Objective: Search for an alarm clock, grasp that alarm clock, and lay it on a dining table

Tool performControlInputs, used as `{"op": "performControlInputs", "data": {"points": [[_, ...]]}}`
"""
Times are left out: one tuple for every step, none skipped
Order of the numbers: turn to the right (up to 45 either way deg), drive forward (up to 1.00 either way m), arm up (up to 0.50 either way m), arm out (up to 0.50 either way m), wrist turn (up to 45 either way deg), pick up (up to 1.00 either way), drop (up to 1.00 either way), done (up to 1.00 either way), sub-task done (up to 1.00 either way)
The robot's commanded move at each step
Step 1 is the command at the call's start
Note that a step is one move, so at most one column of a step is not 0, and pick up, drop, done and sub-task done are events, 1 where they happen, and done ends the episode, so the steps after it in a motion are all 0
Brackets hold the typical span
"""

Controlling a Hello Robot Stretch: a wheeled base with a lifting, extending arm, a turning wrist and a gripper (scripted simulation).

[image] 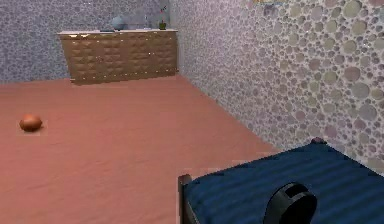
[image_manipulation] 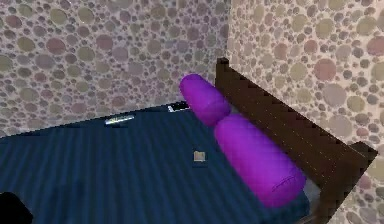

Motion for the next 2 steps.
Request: {"op": "performControlInputs", "data": {"points": [[-45.0,0.0,0.0,0.0,0.0,0.0,0.0,0.0,0.0],[-9.0,0.0,0.0,0.0,0.0,0.0,0.0,0.0,0.0]]}}
